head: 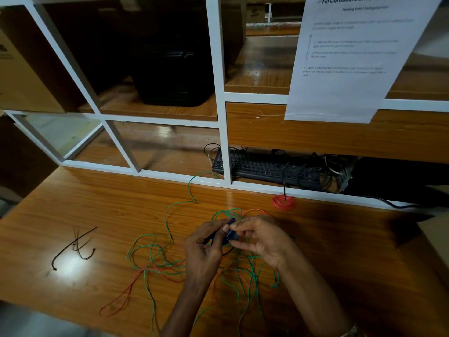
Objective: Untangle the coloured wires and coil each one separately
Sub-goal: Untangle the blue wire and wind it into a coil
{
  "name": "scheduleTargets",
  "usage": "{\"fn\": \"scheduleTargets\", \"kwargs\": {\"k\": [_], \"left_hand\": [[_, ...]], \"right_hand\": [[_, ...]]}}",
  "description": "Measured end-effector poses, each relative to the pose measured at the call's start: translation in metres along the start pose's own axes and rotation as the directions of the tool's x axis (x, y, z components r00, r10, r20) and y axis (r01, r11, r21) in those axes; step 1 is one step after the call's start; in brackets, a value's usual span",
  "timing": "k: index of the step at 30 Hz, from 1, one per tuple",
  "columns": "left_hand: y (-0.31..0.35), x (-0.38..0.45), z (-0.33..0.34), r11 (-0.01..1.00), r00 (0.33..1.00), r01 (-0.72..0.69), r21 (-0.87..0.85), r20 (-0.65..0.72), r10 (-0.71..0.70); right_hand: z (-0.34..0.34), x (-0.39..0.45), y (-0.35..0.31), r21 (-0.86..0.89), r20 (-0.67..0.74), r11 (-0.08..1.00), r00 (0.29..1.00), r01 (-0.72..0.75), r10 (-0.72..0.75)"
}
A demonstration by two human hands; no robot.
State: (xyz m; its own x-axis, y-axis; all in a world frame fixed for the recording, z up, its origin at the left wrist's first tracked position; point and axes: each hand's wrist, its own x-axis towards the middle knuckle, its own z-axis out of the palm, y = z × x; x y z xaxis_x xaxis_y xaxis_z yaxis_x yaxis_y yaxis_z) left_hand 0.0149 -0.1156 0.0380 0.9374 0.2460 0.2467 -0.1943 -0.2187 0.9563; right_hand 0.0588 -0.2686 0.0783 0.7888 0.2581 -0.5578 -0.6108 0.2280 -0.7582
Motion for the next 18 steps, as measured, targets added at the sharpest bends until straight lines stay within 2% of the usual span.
{"fn": "scheduleTargets", "kwargs": {"k": [8,10,12,15,18], "left_hand": [[0.003,0.004,-0.008,0.983,0.987,-0.144,0.112,0.086,0.135],[0.0,0.004,-0.01,0.992,0.992,-0.09,0.083,0.097,0.082],[-0.002,0.003,-0.012,1.0,0.995,0.027,0.003,0.096,-0.028],[0.002,0.001,-0.016,0.979,0.984,0.163,-0.126,0.09,-0.153],[0.008,0.0,-0.019,0.952,0.971,0.224,-0.207,0.127,-0.201]], "right_hand": [[-0.003,0.0,-0.001,-0.123,-0.063,0.992,0.998,-0.023,0.016],[-0.004,-0.001,-0.002,-0.161,-0.047,0.987,0.999,-0.021,0.014],[-0.003,-0.004,-0.002,-0.187,-0.041,0.982,0.999,0.021,-0.029],[0.0,-0.008,-0.005,-0.269,-0.047,0.948,0.98,0.173,-0.192],[0.0,-0.008,-0.01,-0.404,0.036,0.842,0.926,0.357,-0.375]]}}
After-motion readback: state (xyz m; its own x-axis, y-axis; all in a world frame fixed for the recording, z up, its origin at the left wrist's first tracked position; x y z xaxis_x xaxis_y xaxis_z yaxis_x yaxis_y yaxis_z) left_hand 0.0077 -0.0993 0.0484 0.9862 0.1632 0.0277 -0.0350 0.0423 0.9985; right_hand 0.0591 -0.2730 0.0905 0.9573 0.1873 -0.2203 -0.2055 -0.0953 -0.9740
